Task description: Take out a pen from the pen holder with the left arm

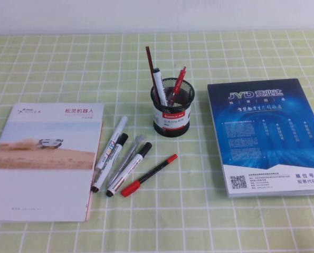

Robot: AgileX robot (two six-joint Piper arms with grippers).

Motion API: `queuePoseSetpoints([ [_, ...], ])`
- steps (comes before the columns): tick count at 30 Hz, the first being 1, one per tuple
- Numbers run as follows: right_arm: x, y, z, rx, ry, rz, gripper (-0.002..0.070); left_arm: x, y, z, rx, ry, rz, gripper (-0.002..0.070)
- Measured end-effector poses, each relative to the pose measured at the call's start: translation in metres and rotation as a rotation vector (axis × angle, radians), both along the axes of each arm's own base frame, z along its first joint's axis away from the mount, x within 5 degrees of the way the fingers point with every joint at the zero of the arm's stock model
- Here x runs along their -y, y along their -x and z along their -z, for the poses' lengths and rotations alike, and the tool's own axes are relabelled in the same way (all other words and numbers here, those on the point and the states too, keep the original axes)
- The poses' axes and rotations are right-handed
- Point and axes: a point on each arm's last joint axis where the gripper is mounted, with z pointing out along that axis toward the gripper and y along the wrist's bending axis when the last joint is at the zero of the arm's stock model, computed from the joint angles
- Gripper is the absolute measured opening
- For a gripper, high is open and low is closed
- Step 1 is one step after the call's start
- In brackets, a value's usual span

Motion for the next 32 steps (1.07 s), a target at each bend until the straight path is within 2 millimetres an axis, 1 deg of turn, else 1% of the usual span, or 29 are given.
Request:
queuePoseSetpoints([
  [5,0.000,0.000,0.000,0.000,0.000,0.000,-0.0015,-0.005,0.009,0.026,0.041,0.012,-0.053,-0.0002],
  [9,0.000,0.000,0.000,0.000,0.000,0.000,-0.0015,-0.005,0.010,0.036,0.018,0.010,-0.058,-0.0002],
  [12,0.000,0.000,0.000,0.000,0.000,0.000,-0.0015,-0.005,0.010,0.040,-0.025,0.002,-0.057,-0.0002],
  [17,0.000,0.000,0.000,0.000,0.000,0.000,-0.0015,-0.006,0.013,0.052,-0.161,-0.029,-0.056,-0.0002],
  [20,0.000,0.000,0.000,0.000,0.000,0.000,-0.0015,-0.006,0.014,0.056,-0.202,-0.040,-0.055,-0.0002],
  [32,0.000,0.000,0.000,0.000,0.000,0.000,-0.0015,-0.006,0.014,0.057,-0.210,-0.046,-0.056,-0.0002],
])
